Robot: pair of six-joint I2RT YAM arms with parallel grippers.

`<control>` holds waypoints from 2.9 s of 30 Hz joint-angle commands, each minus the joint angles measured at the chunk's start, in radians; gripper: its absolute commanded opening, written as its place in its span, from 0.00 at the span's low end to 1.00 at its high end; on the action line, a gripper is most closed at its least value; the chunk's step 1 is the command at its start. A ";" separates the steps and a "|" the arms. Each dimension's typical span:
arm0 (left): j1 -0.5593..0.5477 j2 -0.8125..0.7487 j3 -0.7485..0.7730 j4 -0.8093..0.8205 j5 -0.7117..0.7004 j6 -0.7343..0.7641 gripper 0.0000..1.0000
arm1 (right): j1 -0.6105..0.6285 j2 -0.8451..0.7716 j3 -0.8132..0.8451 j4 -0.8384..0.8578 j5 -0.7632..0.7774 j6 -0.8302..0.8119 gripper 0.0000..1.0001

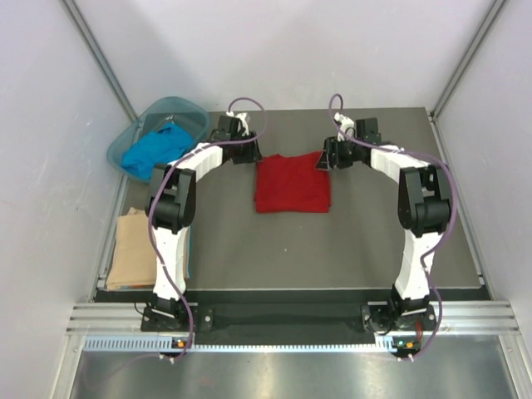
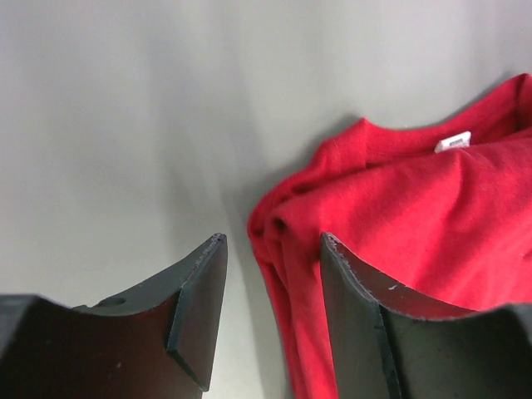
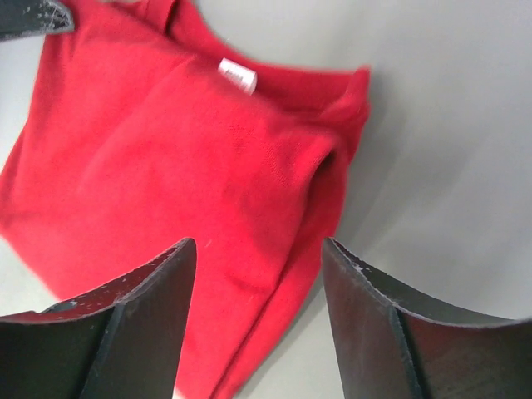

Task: Fold and stack the t-shirts
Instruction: Fold the tshirt

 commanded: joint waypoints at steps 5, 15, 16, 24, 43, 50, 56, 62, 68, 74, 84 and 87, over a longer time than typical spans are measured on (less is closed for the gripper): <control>0.029 0.088 0.135 -0.003 0.041 0.055 0.51 | -0.027 0.119 0.206 0.009 -0.096 -0.047 0.57; 0.073 0.163 0.187 0.029 0.087 -0.057 0.00 | -0.068 0.257 0.326 0.085 -0.161 0.104 0.04; 0.090 0.169 0.187 0.041 0.104 -0.080 0.00 | -0.074 0.266 0.335 0.081 -0.142 0.118 0.00; 0.116 0.222 0.229 0.020 0.086 -0.191 0.00 | -0.090 0.355 0.432 -0.003 -0.056 0.214 0.00; 0.049 -0.251 -0.277 0.055 0.089 -0.224 0.38 | -0.101 0.064 0.216 -0.091 -0.082 0.165 0.63; -0.034 -0.449 -0.512 0.211 0.146 -0.261 0.32 | -0.093 -0.076 -0.034 -0.091 -0.070 0.109 0.57; -0.137 -0.429 -0.497 0.219 0.146 -0.237 0.29 | -0.067 -0.122 -0.161 -0.073 -0.075 0.126 0.61; -0.152 -0.355 -0.550 0.219 0.055 -0.241 0.26 | -0.064 -0.091 -0.229 -0.063 -0.085 0.112 0.58; -0.152 -0.274 -0.575 0.283 -0.035 -0.244 0.25 | -0.064 -0.065 -0.266 -0.051 -0.061 0.108 0.19; -0.152 -0.252 -0.580 0.297 -0.060 -0.251 0.24 | -0.067 -0.054 -0.263 -0.079 -0.021 0.105 0.00; -0.152 -0.421 -0.443 0.049 -0.097 -0.229 0.32 | -0.064 -0.169 -0.221 -0.172 0.020 0.141 0.24; -0.154 -0.479 -0.428 0.011 -0.094 -0.218 0.32 | -0.061 -0.215 -0.200 -0.227 0.043 0.167 0.28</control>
